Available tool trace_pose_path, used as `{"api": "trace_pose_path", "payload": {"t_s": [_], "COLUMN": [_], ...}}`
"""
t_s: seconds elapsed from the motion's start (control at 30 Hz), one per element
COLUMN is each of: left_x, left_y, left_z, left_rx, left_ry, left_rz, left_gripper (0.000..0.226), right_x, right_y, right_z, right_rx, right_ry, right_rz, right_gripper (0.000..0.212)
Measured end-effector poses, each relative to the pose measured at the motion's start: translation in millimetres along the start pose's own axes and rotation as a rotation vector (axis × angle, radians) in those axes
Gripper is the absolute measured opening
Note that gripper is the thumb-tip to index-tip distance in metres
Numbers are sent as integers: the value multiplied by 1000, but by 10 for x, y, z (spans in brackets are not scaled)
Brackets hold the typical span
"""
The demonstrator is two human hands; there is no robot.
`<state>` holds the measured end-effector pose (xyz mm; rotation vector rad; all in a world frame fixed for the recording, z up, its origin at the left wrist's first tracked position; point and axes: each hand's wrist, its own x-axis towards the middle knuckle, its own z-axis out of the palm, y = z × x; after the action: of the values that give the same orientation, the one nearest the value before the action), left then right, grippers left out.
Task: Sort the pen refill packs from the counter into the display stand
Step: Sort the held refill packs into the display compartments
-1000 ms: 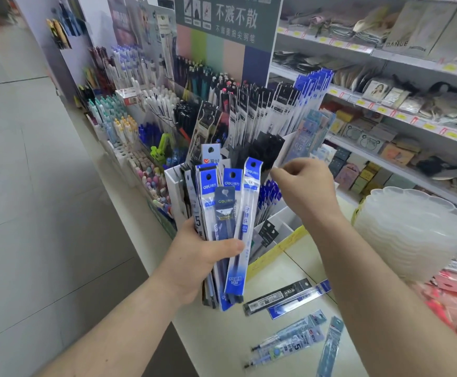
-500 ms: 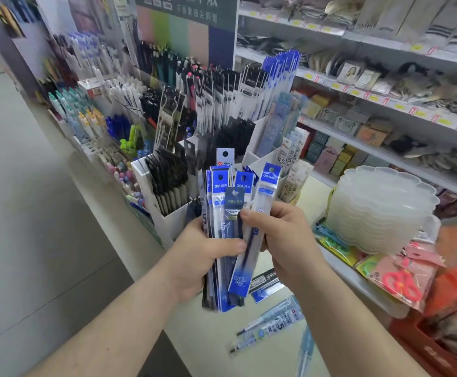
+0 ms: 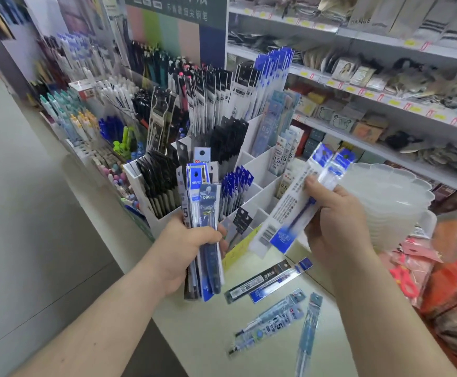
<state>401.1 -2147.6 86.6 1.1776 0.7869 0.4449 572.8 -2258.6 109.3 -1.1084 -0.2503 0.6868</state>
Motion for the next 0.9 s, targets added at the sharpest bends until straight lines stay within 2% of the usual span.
{"api": "trace_pose_path", "payload": {"t_s": [0.07, 0.13, 0.2, 0.3, 0.4, 0.7, 0.83, 0.9], "left_x": [14, -13, -38, -16, 31, 25, 98, 113], "left_y": [-32, -37, -44, -61, -86, -86, -148, -156], "left_z": [32, 86, 141, 152, 117, 126, 64, 49], "left_rx": [-35, -44, -61, -119, -166, -151, -7, 149], "left_ry": [-130, -296, -383, -414, -420, -409, -233, -136], "left_rz": [-149, -282, -334, -320, -307, -290, -211, -107], "left_gripper": [14, 25, 20, 13, 20, 25, 49, 48], "right_x": [-9, -34, -36, -32, -30, -54, -16, -40], "right_y": [42, 137, 233, 285, 291, 304, 260, 234], "right_z": [14, 50, 68, 75, 41, 0, -68, -113], "right_rx": [27, -47, -81, -89, -146, -170, -103, -95], "right_ry": [-156, -258, -272, -244, -217, -154, 28, 75], "right_rz": [83, 140, 166, 165, 139, 168, 106, 65], "right_gripper": [15, 16, 23, 25, 17, 20, 20, 25]}}
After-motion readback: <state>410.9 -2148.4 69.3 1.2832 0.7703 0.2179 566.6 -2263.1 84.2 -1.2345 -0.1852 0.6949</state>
